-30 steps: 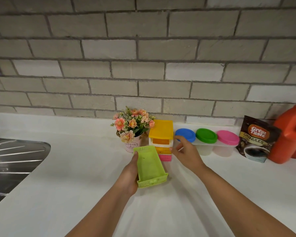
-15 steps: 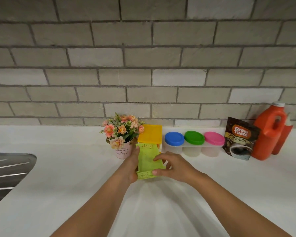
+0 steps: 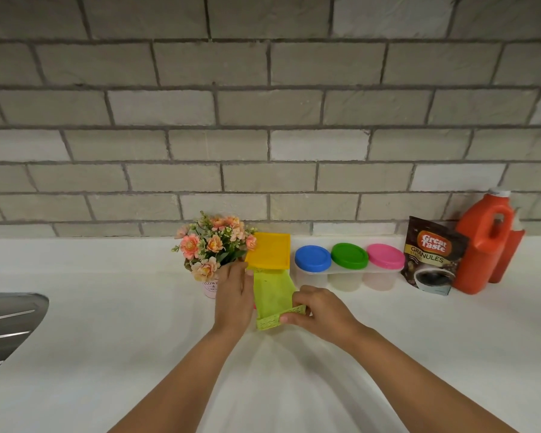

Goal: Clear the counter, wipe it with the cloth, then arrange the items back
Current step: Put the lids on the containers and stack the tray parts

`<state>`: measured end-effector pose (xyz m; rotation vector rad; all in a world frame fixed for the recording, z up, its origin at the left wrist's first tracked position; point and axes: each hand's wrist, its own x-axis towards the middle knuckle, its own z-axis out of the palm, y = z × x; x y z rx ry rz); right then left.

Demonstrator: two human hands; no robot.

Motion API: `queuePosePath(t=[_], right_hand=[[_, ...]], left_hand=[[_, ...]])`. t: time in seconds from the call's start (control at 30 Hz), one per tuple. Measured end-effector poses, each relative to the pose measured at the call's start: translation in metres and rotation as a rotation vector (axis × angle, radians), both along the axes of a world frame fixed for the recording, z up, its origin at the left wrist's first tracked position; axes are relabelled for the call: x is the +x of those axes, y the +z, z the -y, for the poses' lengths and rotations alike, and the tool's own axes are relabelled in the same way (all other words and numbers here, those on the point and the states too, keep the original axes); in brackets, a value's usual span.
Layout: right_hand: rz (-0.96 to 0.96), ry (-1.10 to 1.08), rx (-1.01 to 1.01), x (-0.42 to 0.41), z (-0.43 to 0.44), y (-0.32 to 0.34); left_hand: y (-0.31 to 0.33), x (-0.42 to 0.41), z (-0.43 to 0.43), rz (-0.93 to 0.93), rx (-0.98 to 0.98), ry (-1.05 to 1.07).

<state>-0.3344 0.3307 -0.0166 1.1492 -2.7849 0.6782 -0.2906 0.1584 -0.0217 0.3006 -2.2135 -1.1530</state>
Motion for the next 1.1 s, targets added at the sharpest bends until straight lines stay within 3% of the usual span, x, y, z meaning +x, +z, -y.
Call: queuePosePath(t=[0.13, 0.4, 0.53, 0.7, 1.1], right_hand=[[-0.011, -0.006, -0.039, 0.001, -0.002, -0.005], [-0.013, -0.113, -0.149, -0.016, 0.016, 0.002], [-0.146, -0.209, -0.055, -0.033, 0.027, 0.01], [-0.176, -0.211, 0.07, -0.05, 0.035, 0.015], [-0.21, -0.214, 0.101, -0.055, 0.034, 0.012]], left_hand=[[-0.003, -0.006, 0.006, 0.122, -0.161, -0.129], [0.003, -0.01, 0.012, 0.16, -0.18, -0.16], [0.002, -0.007, 0.021, 0.16, -0.307, -0.197], [0.004, -0.013, 0.029, 0.138, -0.405, -0.156], [0.012, -0.028, 0.019, 0.076, -0.385, -0.016]])
